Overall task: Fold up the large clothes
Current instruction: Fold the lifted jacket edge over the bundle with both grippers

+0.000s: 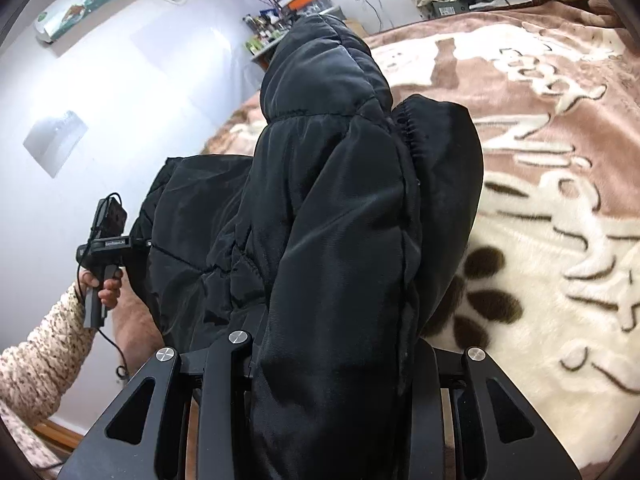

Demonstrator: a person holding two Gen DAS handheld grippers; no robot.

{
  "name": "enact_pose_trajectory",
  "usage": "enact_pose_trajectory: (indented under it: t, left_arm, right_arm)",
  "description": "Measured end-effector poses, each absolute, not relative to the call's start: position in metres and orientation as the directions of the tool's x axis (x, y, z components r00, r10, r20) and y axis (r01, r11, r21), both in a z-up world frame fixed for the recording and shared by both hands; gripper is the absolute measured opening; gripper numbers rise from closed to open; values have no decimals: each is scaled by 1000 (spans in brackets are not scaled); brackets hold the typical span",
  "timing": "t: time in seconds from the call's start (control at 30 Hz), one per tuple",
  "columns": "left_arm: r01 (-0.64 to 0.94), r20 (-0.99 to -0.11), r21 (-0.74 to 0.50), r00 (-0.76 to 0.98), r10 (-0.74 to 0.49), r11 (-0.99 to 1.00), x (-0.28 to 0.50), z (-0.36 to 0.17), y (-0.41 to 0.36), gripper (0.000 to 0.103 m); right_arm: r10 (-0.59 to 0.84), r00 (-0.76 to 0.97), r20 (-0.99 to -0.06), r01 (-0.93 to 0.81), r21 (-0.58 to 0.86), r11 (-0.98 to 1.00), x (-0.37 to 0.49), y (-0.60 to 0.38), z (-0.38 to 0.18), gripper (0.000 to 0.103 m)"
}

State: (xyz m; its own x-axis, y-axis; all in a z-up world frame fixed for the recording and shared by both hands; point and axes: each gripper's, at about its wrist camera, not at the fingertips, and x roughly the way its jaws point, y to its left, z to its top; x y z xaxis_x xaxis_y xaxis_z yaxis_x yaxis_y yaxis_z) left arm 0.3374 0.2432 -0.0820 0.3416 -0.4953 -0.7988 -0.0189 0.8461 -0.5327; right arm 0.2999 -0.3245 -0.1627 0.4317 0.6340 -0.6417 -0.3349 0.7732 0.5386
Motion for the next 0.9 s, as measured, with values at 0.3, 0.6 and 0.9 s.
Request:
enact_pose_trajectory:
  t: [0.3, 0.6, 0.9]
  left_arm:
    - [-54, -793, -556, 333, -509, 830, 341, -111, 248, 39]
    - [-78, -807, -544, 320, -496, 836, 343, -135, 258, 61]
    - [-119, -826, -520, 323, -463, 846, 338, -149, 263, 86]
  right_arm:
    - [608, 420, -674, -273, 546, 792, 316, -331, -189, 35]
    - [599, 401, -693, -232, 556, 798, 312, -336, -206, 44]
    - [551, 396, -735, -207, 513, 833, 304, -333, -204, 66]
